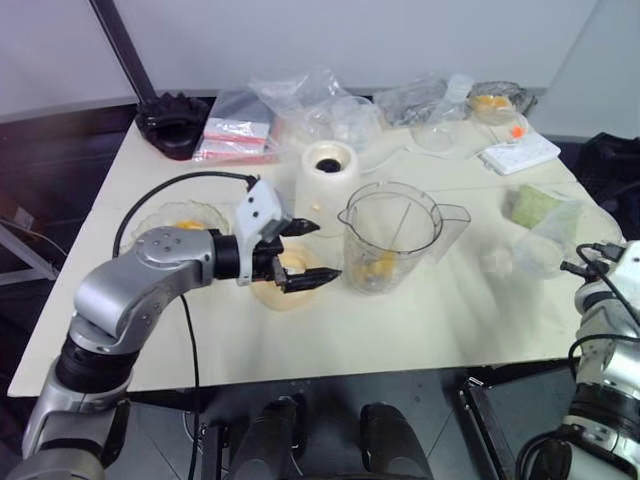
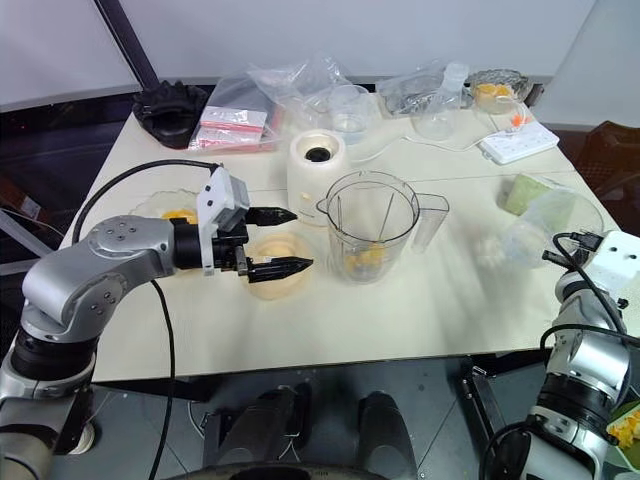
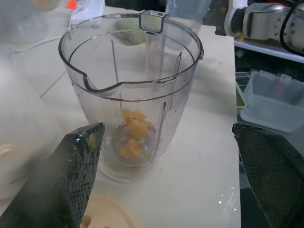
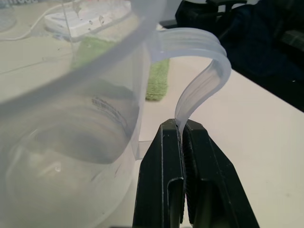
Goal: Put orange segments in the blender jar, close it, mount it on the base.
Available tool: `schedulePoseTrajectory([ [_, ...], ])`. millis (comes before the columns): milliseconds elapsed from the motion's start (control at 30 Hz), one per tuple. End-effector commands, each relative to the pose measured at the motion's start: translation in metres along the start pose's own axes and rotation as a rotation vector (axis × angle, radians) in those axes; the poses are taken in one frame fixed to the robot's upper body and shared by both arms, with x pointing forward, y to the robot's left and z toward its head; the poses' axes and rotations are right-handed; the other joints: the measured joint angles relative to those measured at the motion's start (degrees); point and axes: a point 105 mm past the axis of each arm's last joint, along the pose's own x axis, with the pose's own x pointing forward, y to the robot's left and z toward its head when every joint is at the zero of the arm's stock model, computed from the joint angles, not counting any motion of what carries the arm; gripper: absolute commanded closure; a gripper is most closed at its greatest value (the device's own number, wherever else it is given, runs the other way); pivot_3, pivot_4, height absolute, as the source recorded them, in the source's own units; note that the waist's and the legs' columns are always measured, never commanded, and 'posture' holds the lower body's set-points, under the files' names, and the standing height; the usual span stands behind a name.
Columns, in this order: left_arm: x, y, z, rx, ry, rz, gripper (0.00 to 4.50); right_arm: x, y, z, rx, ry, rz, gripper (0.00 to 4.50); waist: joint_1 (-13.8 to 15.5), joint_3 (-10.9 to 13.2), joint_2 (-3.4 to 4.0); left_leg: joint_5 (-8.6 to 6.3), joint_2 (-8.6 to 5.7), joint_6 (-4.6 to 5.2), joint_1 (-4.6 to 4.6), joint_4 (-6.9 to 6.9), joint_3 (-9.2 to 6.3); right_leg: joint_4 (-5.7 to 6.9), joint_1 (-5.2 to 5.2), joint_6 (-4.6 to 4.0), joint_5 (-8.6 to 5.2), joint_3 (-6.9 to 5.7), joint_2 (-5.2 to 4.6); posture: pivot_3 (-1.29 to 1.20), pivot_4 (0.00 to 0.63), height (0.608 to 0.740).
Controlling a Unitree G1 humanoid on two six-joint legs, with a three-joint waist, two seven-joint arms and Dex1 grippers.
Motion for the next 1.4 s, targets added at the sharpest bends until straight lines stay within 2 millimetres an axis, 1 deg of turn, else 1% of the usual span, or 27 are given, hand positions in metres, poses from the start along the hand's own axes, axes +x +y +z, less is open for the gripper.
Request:
schedulePoseTrajectory([
  [33, -0.003, -0.005, 0.007, 0.033, -0.02, -0.003, 0.0, 0.002, 0.0, 0.008, -0.005, -0.047, -0.014, 4.42, 0.01, 0.0, 0.0, 0.0, 0.0, 0.0, 0.0, 0.0, 0.0, 0.0, 0.0, 0.0, 0.0, 0.0, 0.0, 0.0, 0.15, 0.74],
  [167, -0.002, -0.004, 0.007, 0.033, -0.021, 0.008, 0.0, 0.004, 0.0, -0.007, 0.019, -0.008, -0.023, 4.42, 0.09, 0.0, 0.0, 0.0, 0.0, 0.0, 0.0, 0.0, 0.0, -0.01, 0.01, 0.0, 0.0, 0.0, 0.0, 0.0, 0.15, 0.74],
  [267, -0.002, -0.004, 0.006, 0.034, -0.019, 0.009, 0.0, 0.004, -0.001, -0.013, 0.011, 0.004, -0.026, 4.42, 0.04, 0.0, 0.0, 0.0, 0.0, 0.0, 0.0, 0.01, 0.0, -0.01, 0.01, 0.0, 0.0, 0.0, 0.0, 0.0, 0.15, 0.74],
  [300, -0.002, -0.004, 0.006, 0.034, -0.019, 0.008, 0.0, 0.004, -0.002, -0.014, 0.009, 0.006, -0.027, 3.91, 0.03, 0.0, 0.0, 0.0, 0.0, 0.0, 0.0, 0.0, 0.0, -0.01, 0.01, 0.0, 0.0, 0.0, 0.0, 0.0, 0.15, 0.74],
  [333, -0.002, -0.004, 0.006, 0.034, -0.019, 0.008, 0.0, 0.004, -0.002, -0.015, 0.002, 0.011, -0.028, 3.77, 0.03, 0.0, 0.0, 0.0, 0.0, 0.0, 0.0, 0.0, 0.0, -0.01, 0.01, 0.0, 0.0, 0.01, 0.0, 0.0, 0.15, 0.74],
  [433, -0.002, -0.004, 0.005, 0.034, -0.017, 0.007, 0.0, 0.004, -0.002, -0.019, -0.017, 0.022, -0.022, 2.37, 0.03, 0.0, 0.0, 0.0, 0.0, 0.0, 0.0, 0.0, -0.01, -0.01, 0.01, 0.0, 0.0, 0.01, 0.01, 0.0, 0.15, 0.74],
  [533, -0.001, -0.004, 0.005, 0.034, -0.017, 0.005, 0.0, 0.003, 0.0, -0.023, -0.026, 0.03, -0.016, 0.72, 0.03, 0.0, 0.0, 0.0, 0.0, 0.0, 0.0, 0.0, -0.01, -0.01, 0.02, -0.01, 0.0, 0.01, 0.01, 0.0, 0.15, 0.74],
  [567, -0.001, -0.005, 0.005, 0.034, -0.016, 0.005, 0.0, 0.003, 0.0, -0.023, -0.03, 0.032, -0.012, 0.37, -0.08, 0.0, 0.0, 0.0, 0.0, 0.0, 0.0, 0.0, -0.01, -0.01, 0.02, -0.01, 0.0, 0.01, 0.0, 0.0, 0.15, 0.74],
  [600, -0.002, -0.005, 0.005, 0.034, -0.015, 0.004, 0.0, 0.001, 0.0, -0.024, -0.032, 0.033, -0.011, 0.11, -0.17, 0.0, -0.01, 0.0, 0.01, 0.0, 0.01, 0.0, 0.0, -0.01, 0.02, -0.01, -0.01, 0.01, 0.01, 0.0, 0.15, 0.74],
  [867, -0.002, -0.003, 0.002, 0.029, -0.008, 0.003, 0.0, -0.019, -0.005, -0.027, -0.068, 0.031, 0.008, 0.11, 0.05, 0.0, -0.01, -0.01, 0.03, -0.01, 0.0, -0.01, -0.01, -0.03, 0.01, -0.01, -0.01, 0.02, 0.01, 0.0, 0.15, 0.74],
  [1000, -0.002, -0.001, 0.001, 0.026, -0.006, 0.002, 0.0, -0.031, 0.0, -0.021, -0.07, 0.014, 0.049, 0.11, 0.06, 0.0, 0.0, -0.07, 0.03, -0.12, 0.0, -0.01, -0.02, -0.03, 0.01, -0.02, -0.02, 0.02, 0.0, 0.0, 0.15, 0.74],
  [1067, -0.003, 0.002, -0.002, 0.023, 0.003, 0.005, 0.0, -0.04, 0.003, -0.015, -0.078, -0.009, 0.077, 0.11, 0.1, 0.0, -0.01, -0.08, 0.03, -0.13, 0.0, -0.01, -0.02, -0.03, 0.0, -0.02, -0.02, 0.02, -0.01, 0.0, 0.15, 0.74],
  [1133, -0.006, 0.01, -0.007, 0.024, 0.021, 0.024, 0.0, -0.051, 0.008, -0.008, -0.1, -0.036, 0.112, 0.11, 0.12, -0.01, 0.0, -0.09, 0.04, -0.14, 0.0, -0.03, -0.03, -0.03, -0.02, -0.02, -0.02, 0.02, -0.01, 0.0, 0.15, 0.74],
  [1200, -0.01, 0.023, -0.013, 0.024, 0.045, 0.063, 0.0, -0.063, 0.007, -0.004, -0.106, -0.048, 0.126, 0.11, 0.15, -0.01, 0.02, -0.09, 0.06, -0.15, 0.0, -0.06, -0.04, -0.04, -0.03, -0.02, -0.03, 0.02, -0.02, 0.0, 0.15, 0.74],
  [1267, -0.016, 0.037, -0.023, 0.041, 0.092, 0.097, 0.0, -0.081, 0.006, 0.0, -0.114, -0.057, 0.154, 0.11, 0.23, -0.01, 0.02, -0.1, 0.07, -0.17, 0.0, -0.09, -0.06, -0.04, -0.05, -0.06, -0.05, 0.02, -0.04, 0.0, 0.15, 0.74],
  [1400, -0.022, 0.052, -0.042, 0.089, 0.188, 0.088, 0.0, -0.115, 0.004, 0.003, -0.109, -0.037, 0.24, 0.11, 0.42, -0.01, 0.0, -0.12, 0.08, -0.18, -0.03, -0.18, -0.07, -0.09, -0.1, -0.11, -0.11, 0.07, -0.12, 0.0, 0.15, 0.74],
])
